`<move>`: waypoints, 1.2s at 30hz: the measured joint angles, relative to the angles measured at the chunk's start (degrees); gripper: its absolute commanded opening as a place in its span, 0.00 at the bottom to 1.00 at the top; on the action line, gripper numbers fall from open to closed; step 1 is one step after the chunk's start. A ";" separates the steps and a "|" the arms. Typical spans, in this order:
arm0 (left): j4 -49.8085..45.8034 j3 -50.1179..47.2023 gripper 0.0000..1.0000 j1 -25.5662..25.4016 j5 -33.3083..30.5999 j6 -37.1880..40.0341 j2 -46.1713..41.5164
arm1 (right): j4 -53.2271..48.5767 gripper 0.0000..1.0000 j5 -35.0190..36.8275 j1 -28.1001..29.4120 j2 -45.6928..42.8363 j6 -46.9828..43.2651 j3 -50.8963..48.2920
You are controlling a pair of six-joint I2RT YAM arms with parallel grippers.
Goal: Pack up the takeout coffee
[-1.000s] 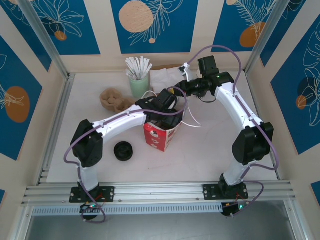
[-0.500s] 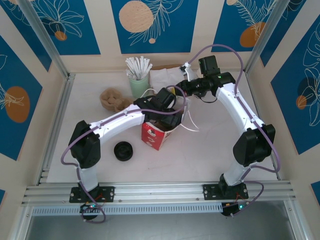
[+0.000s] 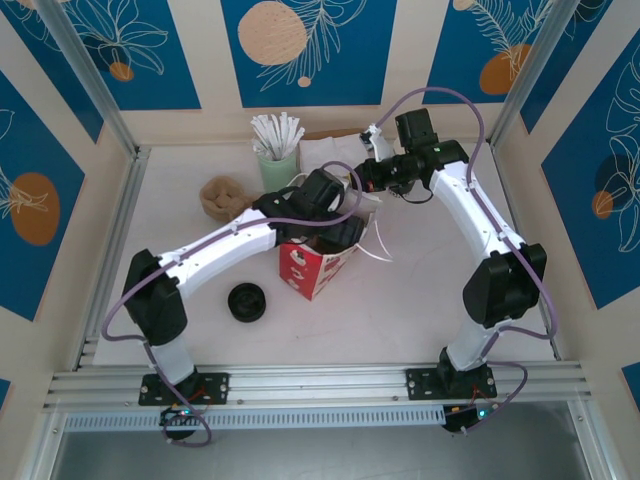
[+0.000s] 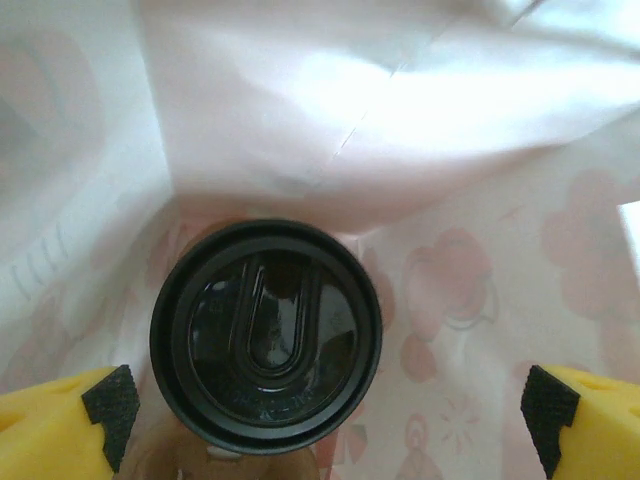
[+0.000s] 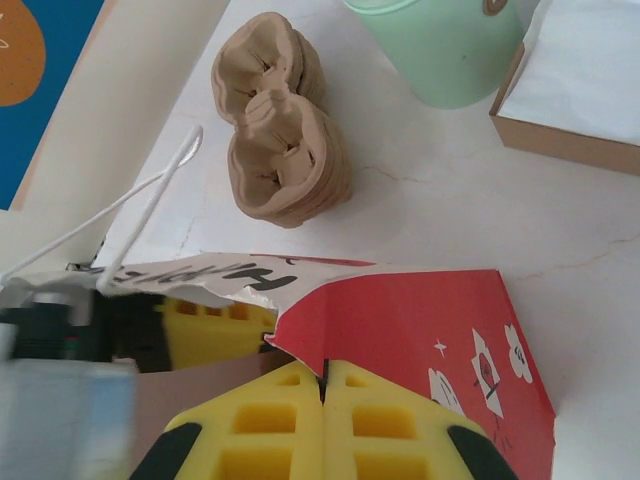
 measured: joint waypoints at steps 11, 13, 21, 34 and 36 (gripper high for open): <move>0.42 1.31 0.99 0.00 1.27 -0.68 -0.59 | -0.24 0.00 0.02 0.00 0.20 0.02 0.02; 0.17 2.38 0.99 0.00 1.25 -0.68 -0.70 | -0.26 0.00 0.07 0.00 0.20 0.02 0.04; 0.04 3.80 0.99 0.00 1.22 -0.68 -4.17 | -0.57 0.06 0.96 -0.24 0.20 0.04 0.50; -6.84 15.80 0.99 0.37 -2.56 -0.07 -5.42 | -6.38 0.33 4.63 -0.44 4.26 1.79 10.45; -8.98 17.79 0.99 0.57 -4.50 0.50 -5.44 | -8.13 0.38 5.77 -0.44 4.59 2.01 12.41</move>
